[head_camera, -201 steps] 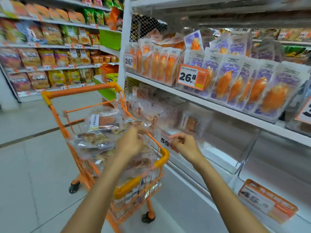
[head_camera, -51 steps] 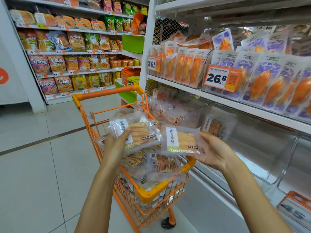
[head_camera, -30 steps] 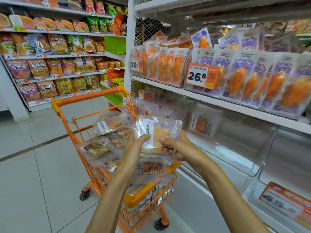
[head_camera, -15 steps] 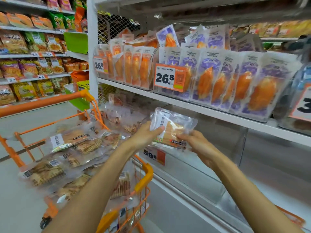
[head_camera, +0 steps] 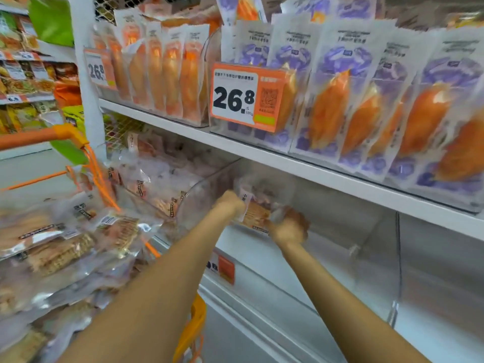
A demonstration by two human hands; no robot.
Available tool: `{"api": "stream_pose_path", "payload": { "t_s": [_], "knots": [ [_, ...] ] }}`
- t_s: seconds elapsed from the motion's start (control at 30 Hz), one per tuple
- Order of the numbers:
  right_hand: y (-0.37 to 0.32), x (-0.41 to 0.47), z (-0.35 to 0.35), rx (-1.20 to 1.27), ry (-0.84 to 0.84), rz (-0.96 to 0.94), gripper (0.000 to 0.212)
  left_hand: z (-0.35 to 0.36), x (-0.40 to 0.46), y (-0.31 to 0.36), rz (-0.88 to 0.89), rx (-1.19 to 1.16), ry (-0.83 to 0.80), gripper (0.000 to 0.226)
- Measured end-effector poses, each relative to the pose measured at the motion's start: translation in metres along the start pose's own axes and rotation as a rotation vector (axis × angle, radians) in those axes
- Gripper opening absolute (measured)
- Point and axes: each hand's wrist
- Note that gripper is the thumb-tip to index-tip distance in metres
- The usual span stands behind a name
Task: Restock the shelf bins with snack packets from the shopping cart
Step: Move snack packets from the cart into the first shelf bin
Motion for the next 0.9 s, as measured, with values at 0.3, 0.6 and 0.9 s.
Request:
{"api": "stream_pose_path", "payload": {
  "t_s": [0.3, 0.6, 0.9],
  "knots": [
    [0.011, 0.015, 0.009, 0.212, -0.121, 0.066, 0.060, 0.024, 0.022, -0.017, -0.074, -0.025, 0.224, 0.027],
    [0.008, 0.014, 0.007, 0.369, -0.072, 0.164, 0.062, 0.009, 0.005, -0.007, 0.000, 0.221, 0.156, 0.024],
    [0.012, 0.019, 0.003, 0.560, -0.176, 0.164, 0.058, 0.005, 0.001, -0.011, -0.030, 0.053, 0.087, 0.046]
  ]
}}
Point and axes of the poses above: each hand's wrist, its own x-axis towards the middle knuckle, its own z-axis out of the palm, y = z × x, and after that the axes turned 12 degrees about -z, right-handed
